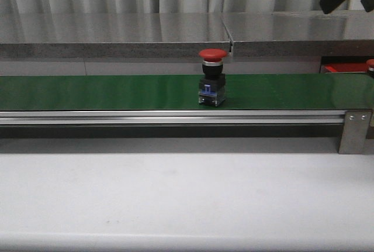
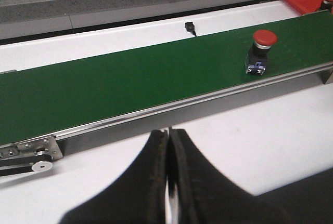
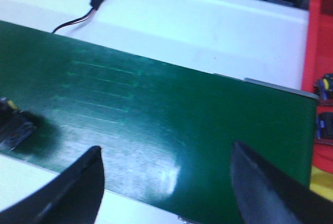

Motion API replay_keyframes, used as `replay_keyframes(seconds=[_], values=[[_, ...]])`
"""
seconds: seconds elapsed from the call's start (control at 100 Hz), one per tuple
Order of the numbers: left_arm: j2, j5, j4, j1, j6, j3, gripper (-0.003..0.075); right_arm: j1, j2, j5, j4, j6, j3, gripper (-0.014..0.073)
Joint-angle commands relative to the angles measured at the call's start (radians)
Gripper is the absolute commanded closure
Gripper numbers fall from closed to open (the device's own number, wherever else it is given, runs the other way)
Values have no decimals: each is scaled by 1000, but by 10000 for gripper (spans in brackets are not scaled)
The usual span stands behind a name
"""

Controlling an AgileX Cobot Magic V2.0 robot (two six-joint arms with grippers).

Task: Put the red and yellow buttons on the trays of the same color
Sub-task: 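Move the right gripper down over the red button on the belt, then grasp the red button with the right gripper and lift it toward the red tray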

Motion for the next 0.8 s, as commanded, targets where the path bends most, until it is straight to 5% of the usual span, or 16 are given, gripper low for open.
replay_keyframes(seconds=[0.0,0.34,0.79], values=[[3,-64,-21,-8,-2,-24,741,27,-20,25,-19,-14,-93,82],[3,-64,-21,-8,-2,-24,741,88,141,364,-24,-133,-342,82],[3,-64,-21,-8,-2,-24,741,183,304,373,-17,-264,-350,82]])
